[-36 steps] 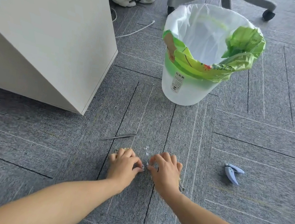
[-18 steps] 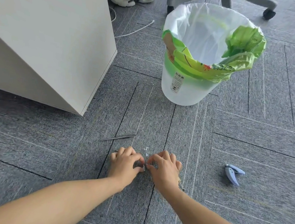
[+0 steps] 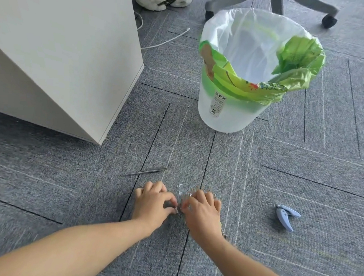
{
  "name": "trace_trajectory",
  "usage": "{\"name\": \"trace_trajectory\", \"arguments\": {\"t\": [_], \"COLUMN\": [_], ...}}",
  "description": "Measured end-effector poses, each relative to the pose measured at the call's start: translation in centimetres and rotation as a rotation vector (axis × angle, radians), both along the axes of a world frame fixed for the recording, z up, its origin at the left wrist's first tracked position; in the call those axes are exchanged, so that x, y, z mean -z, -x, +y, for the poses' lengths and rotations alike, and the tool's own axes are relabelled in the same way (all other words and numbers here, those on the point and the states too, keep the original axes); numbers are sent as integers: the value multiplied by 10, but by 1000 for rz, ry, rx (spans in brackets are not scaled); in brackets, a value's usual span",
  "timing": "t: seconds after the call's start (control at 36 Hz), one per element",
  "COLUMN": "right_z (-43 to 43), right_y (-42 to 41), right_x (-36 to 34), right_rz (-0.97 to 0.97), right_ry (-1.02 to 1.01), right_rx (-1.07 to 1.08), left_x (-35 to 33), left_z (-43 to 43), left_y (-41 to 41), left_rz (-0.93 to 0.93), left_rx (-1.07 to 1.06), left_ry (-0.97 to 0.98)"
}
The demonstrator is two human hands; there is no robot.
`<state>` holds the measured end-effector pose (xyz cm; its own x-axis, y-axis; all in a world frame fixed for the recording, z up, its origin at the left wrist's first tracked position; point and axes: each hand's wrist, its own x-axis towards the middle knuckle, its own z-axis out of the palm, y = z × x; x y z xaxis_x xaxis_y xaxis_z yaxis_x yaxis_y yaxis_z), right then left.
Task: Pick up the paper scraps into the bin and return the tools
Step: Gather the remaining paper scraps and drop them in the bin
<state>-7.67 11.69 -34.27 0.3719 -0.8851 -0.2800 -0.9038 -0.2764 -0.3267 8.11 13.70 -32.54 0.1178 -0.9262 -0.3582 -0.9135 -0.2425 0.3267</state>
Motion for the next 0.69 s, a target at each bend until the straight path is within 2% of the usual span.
{"name": "trace_trajectory", "arguments": {"t": [0.31,0.69], "right_z": [0,3], "right_y": [19,27], "right_x": [0,-12], "right_rz": [-49,-110], "right_ry": [-50,-44], "right_rx": [204,266], "left_x": [-4,-2], "left_z": [-1,3], "left_y": [2,3], "left_rz": [-10,17], "left_rx": [32,154], "left_ry": [-17,-28]}}
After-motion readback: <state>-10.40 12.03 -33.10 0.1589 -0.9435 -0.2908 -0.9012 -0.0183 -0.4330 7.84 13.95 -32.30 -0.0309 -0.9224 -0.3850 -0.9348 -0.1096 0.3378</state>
